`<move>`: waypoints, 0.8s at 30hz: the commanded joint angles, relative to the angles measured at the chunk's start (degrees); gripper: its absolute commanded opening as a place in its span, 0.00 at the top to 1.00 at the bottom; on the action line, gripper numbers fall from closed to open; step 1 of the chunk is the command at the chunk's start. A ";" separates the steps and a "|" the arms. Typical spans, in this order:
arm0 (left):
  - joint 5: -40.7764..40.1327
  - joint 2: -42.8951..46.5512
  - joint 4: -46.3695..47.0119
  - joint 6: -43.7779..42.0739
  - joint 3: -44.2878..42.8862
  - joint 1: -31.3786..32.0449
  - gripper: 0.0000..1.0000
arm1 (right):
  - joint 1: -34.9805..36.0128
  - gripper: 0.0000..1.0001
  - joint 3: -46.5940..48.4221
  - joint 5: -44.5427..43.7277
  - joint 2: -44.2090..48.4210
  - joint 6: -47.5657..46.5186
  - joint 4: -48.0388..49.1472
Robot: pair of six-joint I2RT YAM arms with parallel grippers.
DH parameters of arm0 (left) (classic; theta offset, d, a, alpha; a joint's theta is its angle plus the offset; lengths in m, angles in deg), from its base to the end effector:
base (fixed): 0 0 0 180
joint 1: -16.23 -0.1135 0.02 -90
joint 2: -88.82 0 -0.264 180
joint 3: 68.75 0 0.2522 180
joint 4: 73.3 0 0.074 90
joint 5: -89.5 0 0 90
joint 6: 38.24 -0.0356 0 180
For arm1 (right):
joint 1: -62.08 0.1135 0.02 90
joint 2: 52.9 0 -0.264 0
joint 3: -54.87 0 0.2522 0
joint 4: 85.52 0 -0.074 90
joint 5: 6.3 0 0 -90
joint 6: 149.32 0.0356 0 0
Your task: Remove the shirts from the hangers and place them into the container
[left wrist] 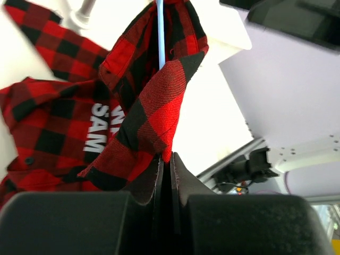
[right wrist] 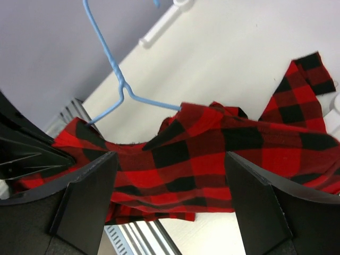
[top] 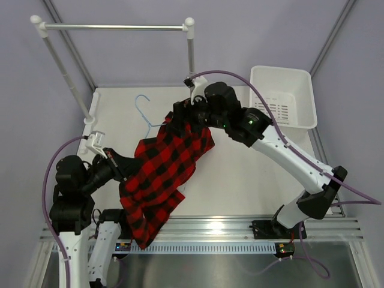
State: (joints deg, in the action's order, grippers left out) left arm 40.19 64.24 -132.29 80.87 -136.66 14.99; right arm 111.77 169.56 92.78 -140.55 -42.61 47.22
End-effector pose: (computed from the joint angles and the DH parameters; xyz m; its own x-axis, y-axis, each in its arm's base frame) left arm 0.0611 -0.0219 0.3691 -0.5331 -0.3805 -0.7556 0.4027 0.6713 -0.6222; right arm 0.2132 0.2600 0.4542 -0.4582 -0.1012 -0.8831 -0.7487 0.5795 0.3220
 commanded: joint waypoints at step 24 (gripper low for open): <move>9.23 -6.71 6.55 -7.57 -7.28 0.09 1.00 | 3.92 0.22 30.65 -1.08 -20.53 -3.53 -9.22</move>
State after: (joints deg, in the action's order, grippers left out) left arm 45.37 58.25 -132.07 72.98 -141.34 14.99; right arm 114.57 199.44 90.77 -161.71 -45.25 37.56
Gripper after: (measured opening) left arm 0.063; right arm 0.784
